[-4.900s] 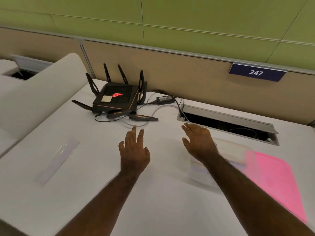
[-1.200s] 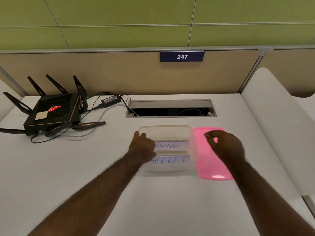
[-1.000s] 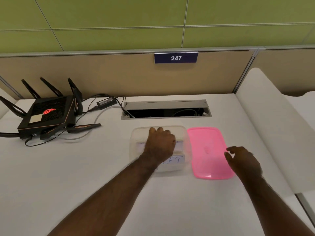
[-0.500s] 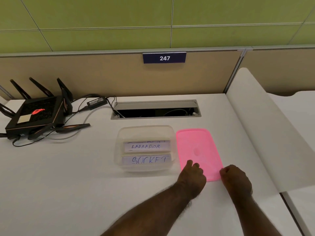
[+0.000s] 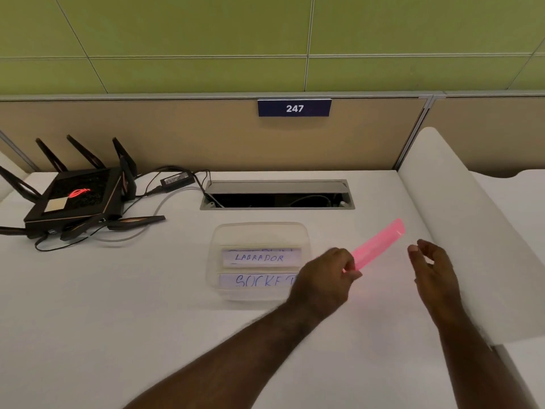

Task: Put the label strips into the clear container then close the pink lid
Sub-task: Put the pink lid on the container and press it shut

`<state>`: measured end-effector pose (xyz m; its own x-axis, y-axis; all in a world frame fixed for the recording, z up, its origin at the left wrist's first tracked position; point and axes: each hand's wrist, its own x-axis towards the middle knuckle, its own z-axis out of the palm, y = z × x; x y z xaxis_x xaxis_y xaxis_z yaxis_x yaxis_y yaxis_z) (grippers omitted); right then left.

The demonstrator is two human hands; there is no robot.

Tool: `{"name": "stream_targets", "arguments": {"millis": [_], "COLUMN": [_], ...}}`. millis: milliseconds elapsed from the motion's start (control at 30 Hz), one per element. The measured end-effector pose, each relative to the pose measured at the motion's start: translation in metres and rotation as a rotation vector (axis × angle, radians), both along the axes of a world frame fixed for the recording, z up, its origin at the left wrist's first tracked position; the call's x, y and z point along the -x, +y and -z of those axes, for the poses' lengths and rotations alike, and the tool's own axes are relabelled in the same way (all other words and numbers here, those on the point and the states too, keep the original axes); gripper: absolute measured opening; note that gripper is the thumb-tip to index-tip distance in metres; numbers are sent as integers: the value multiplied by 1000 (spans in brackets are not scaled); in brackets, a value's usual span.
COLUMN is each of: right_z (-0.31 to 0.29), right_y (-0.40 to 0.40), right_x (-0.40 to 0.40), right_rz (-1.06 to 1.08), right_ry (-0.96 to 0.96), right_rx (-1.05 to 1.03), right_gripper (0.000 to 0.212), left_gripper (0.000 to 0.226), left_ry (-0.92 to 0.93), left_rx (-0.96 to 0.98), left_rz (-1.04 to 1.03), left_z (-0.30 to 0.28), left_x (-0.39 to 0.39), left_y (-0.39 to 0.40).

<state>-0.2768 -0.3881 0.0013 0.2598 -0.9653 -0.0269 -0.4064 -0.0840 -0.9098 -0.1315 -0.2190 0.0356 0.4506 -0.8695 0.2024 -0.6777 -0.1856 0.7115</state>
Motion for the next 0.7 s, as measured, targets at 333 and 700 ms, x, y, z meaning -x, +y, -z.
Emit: {"name": "stream_targets", "arguments": {"millis": [333,700], "right_z": [-1,7], "right_y": [35,83], "right_x": [-90,-165], "right_rz": [-249,-344], "right_ry": [71,334], "right_rx": [-129,-73], "right_gripper": [62,59], "left_gripper": [10,17], "left_ry": [885,460], "left_rx": [103,-189], "left_rz": [-325,-736], "left_z": [-6,36], "left_x": [-109,-157], "left_y": [100,155]}}
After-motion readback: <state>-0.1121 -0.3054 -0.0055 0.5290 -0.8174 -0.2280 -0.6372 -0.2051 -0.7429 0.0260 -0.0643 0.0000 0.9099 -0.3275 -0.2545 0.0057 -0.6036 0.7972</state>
